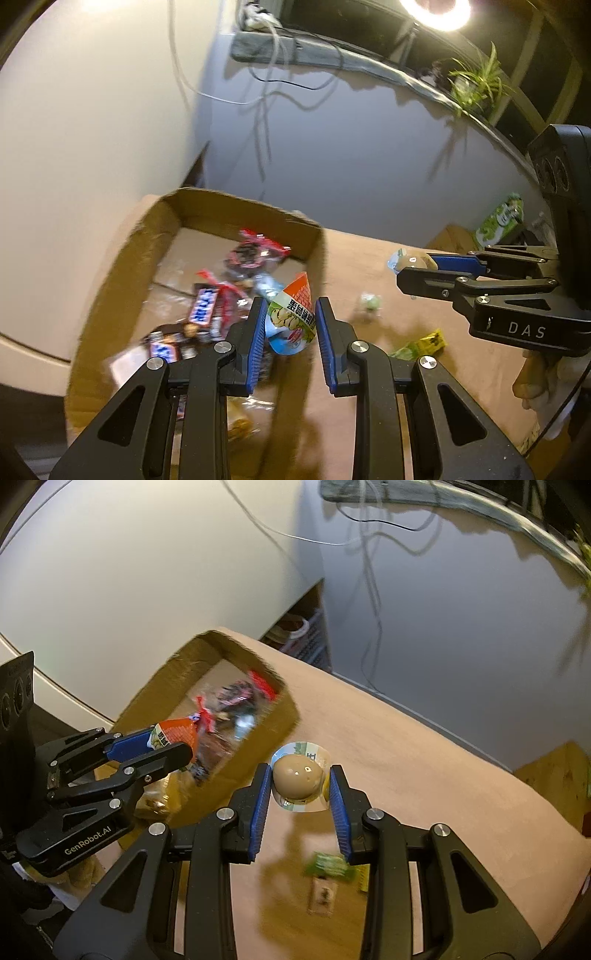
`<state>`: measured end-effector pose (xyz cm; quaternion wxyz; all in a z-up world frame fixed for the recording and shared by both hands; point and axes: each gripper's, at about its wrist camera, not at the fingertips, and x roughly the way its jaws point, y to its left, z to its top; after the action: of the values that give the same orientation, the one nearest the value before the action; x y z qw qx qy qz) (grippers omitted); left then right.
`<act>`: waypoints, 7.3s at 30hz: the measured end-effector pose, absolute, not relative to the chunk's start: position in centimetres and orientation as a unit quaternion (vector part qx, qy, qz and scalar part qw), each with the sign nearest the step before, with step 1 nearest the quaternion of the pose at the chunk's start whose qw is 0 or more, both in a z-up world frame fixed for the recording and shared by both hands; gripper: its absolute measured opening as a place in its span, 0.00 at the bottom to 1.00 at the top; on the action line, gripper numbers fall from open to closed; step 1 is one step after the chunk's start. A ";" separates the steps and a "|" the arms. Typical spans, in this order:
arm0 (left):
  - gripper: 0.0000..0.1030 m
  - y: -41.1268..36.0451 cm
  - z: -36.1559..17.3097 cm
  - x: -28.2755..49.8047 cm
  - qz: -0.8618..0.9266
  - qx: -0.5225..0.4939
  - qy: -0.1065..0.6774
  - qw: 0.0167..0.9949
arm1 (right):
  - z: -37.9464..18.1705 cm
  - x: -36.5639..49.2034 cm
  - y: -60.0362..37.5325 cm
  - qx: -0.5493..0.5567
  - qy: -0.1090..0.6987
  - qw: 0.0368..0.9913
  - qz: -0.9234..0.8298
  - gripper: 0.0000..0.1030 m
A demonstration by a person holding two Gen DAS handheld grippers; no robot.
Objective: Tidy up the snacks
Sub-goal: 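Carry the triangular pack and round brown candy into the box and open both tools, then move both open tools from the box back over the remaining candies, then grasp the pink-white stick candy with the left tool while the right tool grasps the yellow candy packet, then carry the stick candy and yellow packet into the box and open both tools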
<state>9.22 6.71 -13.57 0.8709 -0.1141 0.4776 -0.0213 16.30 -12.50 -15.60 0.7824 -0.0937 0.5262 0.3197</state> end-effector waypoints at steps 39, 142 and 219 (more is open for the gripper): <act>0.28 13.2 -14.6 6.1 0.044 -0.137 0.496 0.857 | -18.1 14.7 -1.0 -0.136 0.541 0.742 0.372 0.38; 0.39 -9.8 -21.2 5.7 -0.060 -0.131 0.563 0.813 | -25.5 15.5 -18.8 -0.336 0.511 0.633 0.474 0.48; 0.15 11.8 -13.9 4.7 0.011 -0.114 0.509 0.853 | -17.5 13.9 -0.7 -0.230 0.517 0.706 0.427 0.26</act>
<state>4.70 11.84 -13.90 0.8533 -0.1143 0.5087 0.0105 13.85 -0.73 -17.54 0.7056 -0.2296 0.5166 0.4272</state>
